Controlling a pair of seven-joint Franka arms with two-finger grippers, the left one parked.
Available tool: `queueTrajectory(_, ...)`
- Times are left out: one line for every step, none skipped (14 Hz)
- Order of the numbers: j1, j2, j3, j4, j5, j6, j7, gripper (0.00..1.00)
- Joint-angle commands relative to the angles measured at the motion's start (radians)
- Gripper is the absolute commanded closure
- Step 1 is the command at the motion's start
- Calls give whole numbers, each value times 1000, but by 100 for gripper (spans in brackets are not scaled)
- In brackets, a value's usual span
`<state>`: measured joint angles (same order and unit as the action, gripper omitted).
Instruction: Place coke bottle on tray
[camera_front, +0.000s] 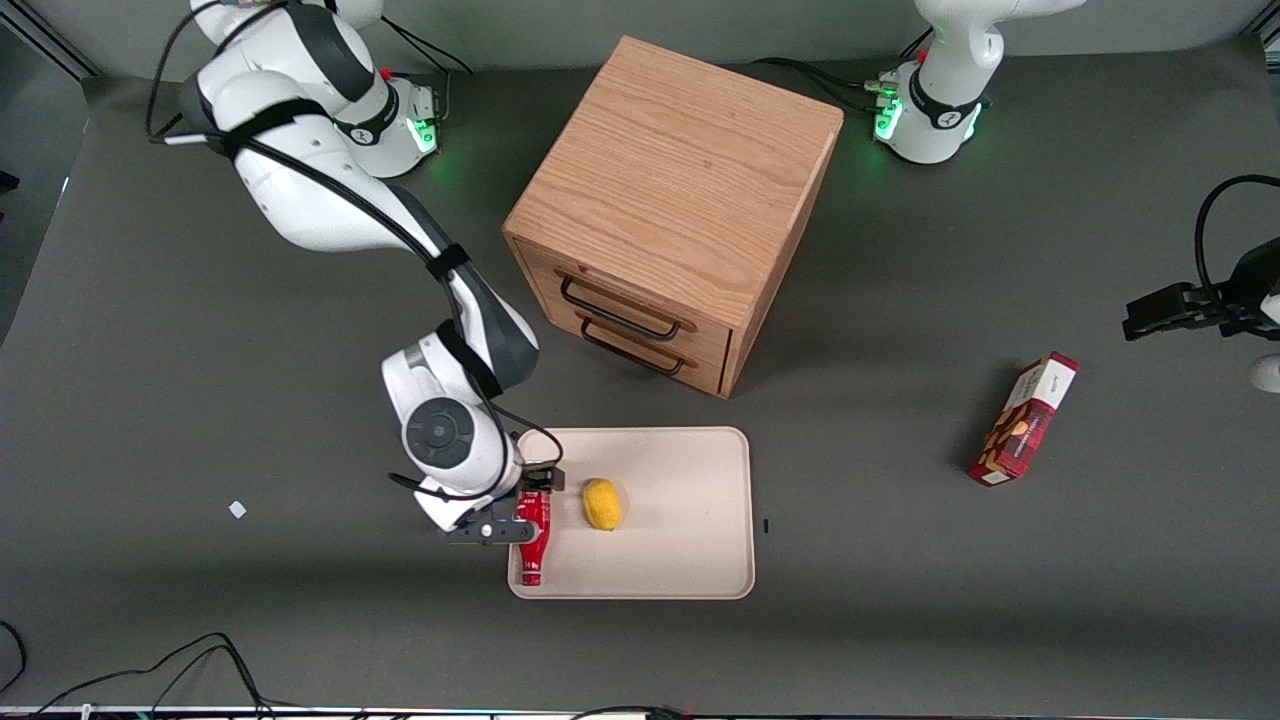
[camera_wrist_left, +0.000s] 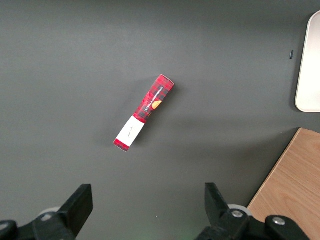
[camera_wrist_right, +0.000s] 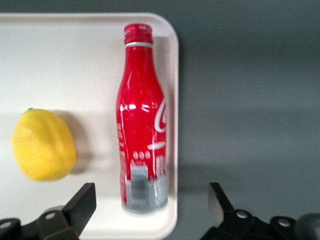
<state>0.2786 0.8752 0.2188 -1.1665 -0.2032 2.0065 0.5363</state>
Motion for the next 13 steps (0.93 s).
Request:
queueTrajectory(-30,-134,21,-47,-12,-113,-16,0)
queueTrajectory(-30,-171,21,-51,-13,-164,-16,0)
queueTrajectory(-41,-209,21,-56,-13,-237,-19,0)
queueTrajectory(-62,-243,22,-58,-13,-296,-21,0)
queueTrajectory(-78,-272,22,-61,-12,-326,-38,0)
queueTrajectory(-97,-304,22,-70,-12,-354,-64,0)
queueTrajectory(-120,-338,24,-81,-12,-383,-87,0)
queueTrajectory(-142,-376,30,-103,-10,-411,-104,0)
queueTrajectory(-166,-421,36,-137,-10,-422,-116,0)
queueTrajectory(-208,-471,45,-177,-10,-425,-143,0)
queueTrajectory(-264,-514,71,-218,-4,-425,-186,0)
queueTrajectory(-338,-557,112,-258,10,-423,-211,0)
queueTrajectory(-414,-590,164,-284,13,-423,-232,0)
